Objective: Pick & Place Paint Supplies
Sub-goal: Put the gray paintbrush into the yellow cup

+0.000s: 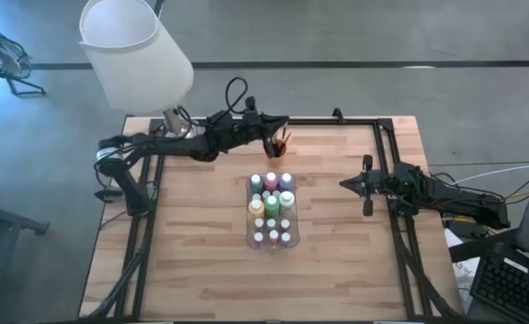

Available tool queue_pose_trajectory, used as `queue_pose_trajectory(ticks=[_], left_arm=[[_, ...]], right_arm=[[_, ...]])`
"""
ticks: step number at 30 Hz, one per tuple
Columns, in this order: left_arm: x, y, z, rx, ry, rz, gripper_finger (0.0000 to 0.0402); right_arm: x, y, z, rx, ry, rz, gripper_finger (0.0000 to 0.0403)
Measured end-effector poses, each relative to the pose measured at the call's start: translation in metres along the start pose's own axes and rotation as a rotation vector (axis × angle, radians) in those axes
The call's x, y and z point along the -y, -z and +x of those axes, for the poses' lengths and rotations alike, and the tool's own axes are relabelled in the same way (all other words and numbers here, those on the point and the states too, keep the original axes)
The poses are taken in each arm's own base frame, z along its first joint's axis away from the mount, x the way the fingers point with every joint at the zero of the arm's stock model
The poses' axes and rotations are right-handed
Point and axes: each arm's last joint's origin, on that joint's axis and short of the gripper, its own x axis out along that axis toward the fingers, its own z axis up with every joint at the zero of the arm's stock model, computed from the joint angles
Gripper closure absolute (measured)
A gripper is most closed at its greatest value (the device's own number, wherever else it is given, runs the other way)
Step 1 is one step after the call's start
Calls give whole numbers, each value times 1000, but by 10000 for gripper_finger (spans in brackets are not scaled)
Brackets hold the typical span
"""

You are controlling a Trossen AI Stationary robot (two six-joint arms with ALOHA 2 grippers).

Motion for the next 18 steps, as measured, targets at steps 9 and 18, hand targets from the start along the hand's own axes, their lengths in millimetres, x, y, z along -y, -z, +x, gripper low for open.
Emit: queue_pose_trajectory(ticks=[9,18], left_arm=[[1,19,-10,-61,-23,-13,399],[3,35,-19,-92,-29,-25,399]], right_arm=[[0,0,0,0,0,0,394],[0,0,0,-1,0,0,394]])
